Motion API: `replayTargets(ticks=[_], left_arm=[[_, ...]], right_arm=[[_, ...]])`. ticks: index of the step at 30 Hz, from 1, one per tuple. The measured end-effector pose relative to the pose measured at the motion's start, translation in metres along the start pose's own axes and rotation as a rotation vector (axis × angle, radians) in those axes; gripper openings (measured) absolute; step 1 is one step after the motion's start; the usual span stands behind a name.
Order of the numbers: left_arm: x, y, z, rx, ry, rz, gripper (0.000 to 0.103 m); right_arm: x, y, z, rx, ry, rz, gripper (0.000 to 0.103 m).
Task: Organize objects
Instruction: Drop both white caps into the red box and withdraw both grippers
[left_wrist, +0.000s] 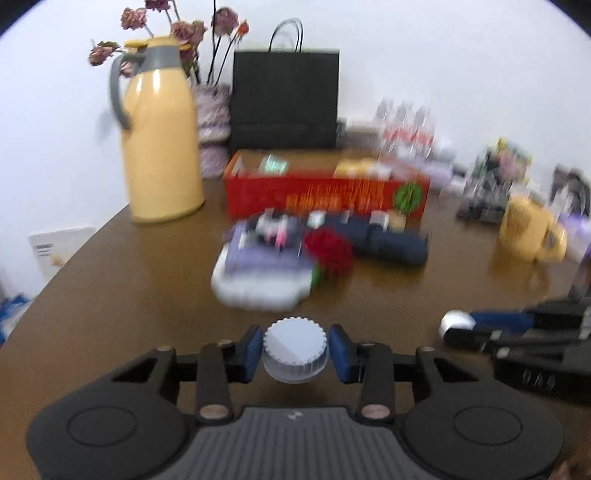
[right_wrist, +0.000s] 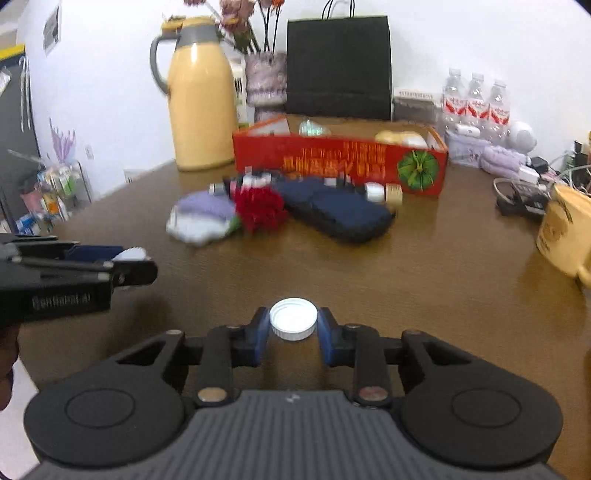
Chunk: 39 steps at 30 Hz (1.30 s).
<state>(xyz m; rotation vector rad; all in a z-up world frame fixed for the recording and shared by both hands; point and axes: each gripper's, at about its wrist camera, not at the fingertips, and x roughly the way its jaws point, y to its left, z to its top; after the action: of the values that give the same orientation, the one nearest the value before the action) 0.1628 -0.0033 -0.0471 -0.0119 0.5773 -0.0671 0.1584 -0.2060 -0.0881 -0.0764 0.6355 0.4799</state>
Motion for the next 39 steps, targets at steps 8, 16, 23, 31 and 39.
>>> replayTargets(ticks=[8,16,23,31,39], left_arm=[[0.158,0.033,0.210,-0.045,0.077,-0.172,0.038],[0.372,0.025,0.265,-0.201,0.326,-0.036,0.038],[0.332,0.045,0.274,-0.197,0.178,-0.030,0.065],[0.173,0.036,0.257,-0.087,-0.021,-0.018,0.073],[-0.035,0.013,0.129,-0.032,-0.225,-0.260,0.094]], right_arm=[[0.105,-0.076,0.185,0.049,-0.064,0.061,0.028],[0.305,-0.139,0.268,0.208,0.252,-0.108,0.049],[0.273,-0.132,0.264,0.123,0.116,-0.127,0.073],[0.144,-0.116,0.255,0.106,-0.057,-0.102,0.084],[-0.074,-0.051,0.104,0.180,-0.287,0.029,0.103]])
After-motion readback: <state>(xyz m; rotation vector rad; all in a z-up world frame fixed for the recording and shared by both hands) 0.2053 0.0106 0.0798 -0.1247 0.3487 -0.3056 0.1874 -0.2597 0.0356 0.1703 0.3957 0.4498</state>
